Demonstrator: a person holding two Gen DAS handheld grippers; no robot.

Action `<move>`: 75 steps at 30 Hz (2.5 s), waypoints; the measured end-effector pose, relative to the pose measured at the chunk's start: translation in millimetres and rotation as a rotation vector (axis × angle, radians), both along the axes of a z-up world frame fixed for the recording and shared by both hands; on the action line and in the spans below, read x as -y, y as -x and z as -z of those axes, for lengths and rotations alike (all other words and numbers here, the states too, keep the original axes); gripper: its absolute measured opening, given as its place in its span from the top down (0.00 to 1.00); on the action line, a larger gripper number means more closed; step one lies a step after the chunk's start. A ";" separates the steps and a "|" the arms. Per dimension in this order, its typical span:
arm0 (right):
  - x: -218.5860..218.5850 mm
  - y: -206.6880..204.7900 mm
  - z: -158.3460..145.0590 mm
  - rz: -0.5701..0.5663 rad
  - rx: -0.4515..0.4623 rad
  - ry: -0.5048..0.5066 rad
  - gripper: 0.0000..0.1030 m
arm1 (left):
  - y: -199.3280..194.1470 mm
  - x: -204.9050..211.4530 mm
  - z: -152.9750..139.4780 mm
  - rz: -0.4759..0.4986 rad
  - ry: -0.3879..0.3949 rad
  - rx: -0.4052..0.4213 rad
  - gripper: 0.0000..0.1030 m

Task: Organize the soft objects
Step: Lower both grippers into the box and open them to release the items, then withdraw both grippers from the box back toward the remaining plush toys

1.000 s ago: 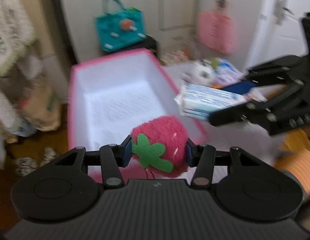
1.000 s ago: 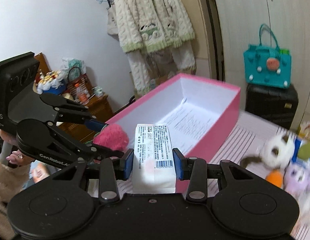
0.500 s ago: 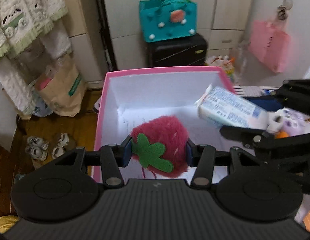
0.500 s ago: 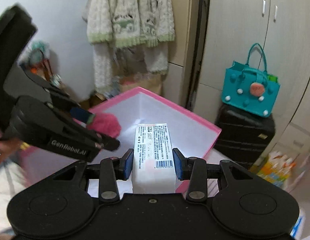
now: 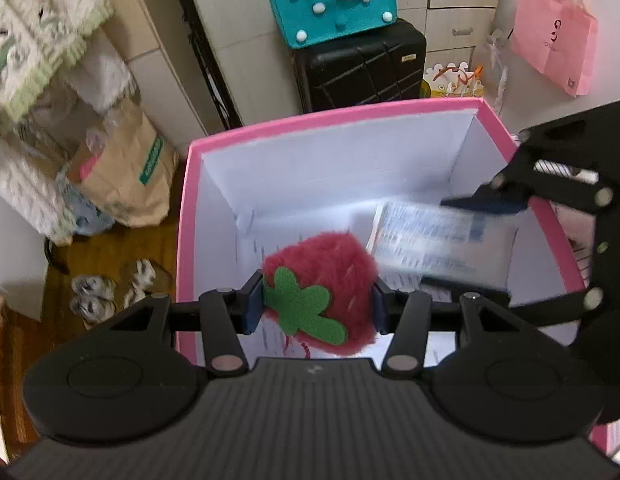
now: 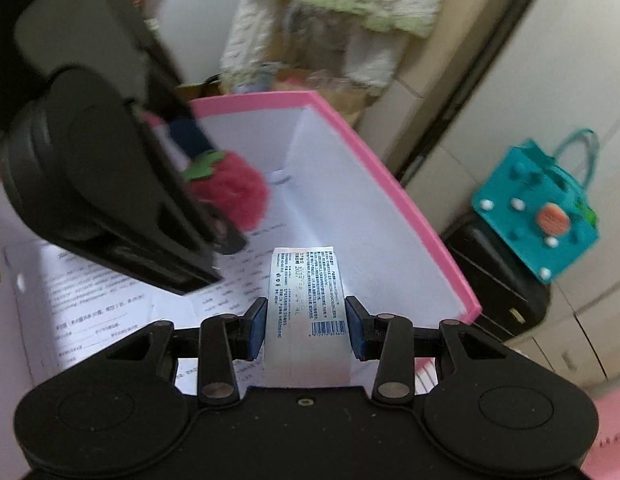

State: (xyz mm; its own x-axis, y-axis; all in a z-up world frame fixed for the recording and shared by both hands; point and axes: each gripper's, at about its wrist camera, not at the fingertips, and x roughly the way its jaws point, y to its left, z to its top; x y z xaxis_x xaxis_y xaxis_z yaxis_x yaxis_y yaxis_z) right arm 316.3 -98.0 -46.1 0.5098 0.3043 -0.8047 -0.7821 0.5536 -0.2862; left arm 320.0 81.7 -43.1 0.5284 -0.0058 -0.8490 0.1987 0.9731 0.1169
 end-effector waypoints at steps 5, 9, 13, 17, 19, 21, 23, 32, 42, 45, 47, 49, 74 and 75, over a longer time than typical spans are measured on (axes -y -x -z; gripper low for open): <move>-10.0 -11.4 8.2 -0.067 -0.015 0.064 0.56 | -10.5 1.7 1.2 0.000 -0.014 0.011 0.52; -13.4 -20.7 14.7 -0.078 -0.027 0.078 0.53 | -21.5 -2.6 8.2 -0.012 0.004 -0.006 0.52; -8.8 -13.9 13.3 -0.071 0.061 0.059 0.45 | -20.6 -1.9 11.4 0.008 -0.011 -0.009 0.52; 4.3 4.5 0.8 -0.061 0.123 0.017 0.44 | -20.4 -3.0 8.7 0.013 0.005 0.006 0.52; 13.6 16.8 -8.6 -0.047 0.138 -0.027 0.43 | -20.9 -0.1 9.9 0.022 -0.003 0.006 0.52; 23.8 29.9 -20.0 -0.026 0.149 -0.101 0.38 | -21.9 0.3 11.6 0.018 -0.005 0.008 0.51; 26.2 42.9 -23.9 -0.030 0.123 -0.159 0.36 | -23.5 0.4 12.6 0.015 -0.008 0.007 0.49; 39.3 63.2 -30.1 0.092 0.030 -0.258 0.37 | -11.0 8.2 9.0 0.069 -0.068 0.003 0.39; 53.0 78.2 -35.1 0.153 -0.097 -0.338 0.37 | 30.5 -2.4 -23.8 0.095 -0.068 0.039 0.38; 58.5 90.8 -41.8 0.165 -0.104 -0.351 0.37 | 49.5 -4.1 -34.5 0.111 -0.069 0.050 0.35; 62.5 96.5 -47.4 0.175 -0.119 -0.363 0.36 | 61.0 -6.2 -41.8 0.116 -0.070 0.053 0.35; 66.6 103.0 -53.3 0.183 -0.127 -0.375 0.36 | 74.3 -8.6 -49.9 0.119 -0.070 0.063 0.34; 111.1 214.1 -82.2 0.222 -0.168 -0.447 0.35 | 205.0 -6.4 -91.4 0.229 0.025 0.097 0.17; 113.1 218.5 -81.4 0.223 -0.164 -0.447 0.35 | 208.1 -5.5 -92.0 0.231 0.037 0.100 0.17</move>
State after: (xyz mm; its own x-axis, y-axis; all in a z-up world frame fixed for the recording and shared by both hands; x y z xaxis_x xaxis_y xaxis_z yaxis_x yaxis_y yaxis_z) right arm 97.9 -211.1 35.2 0.4797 0.5344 -0.6959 -0.6459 0.7519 0.1321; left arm 111.9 87.3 48.9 0.5910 -0.1661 -0.7894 0.4052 0.9073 0.1125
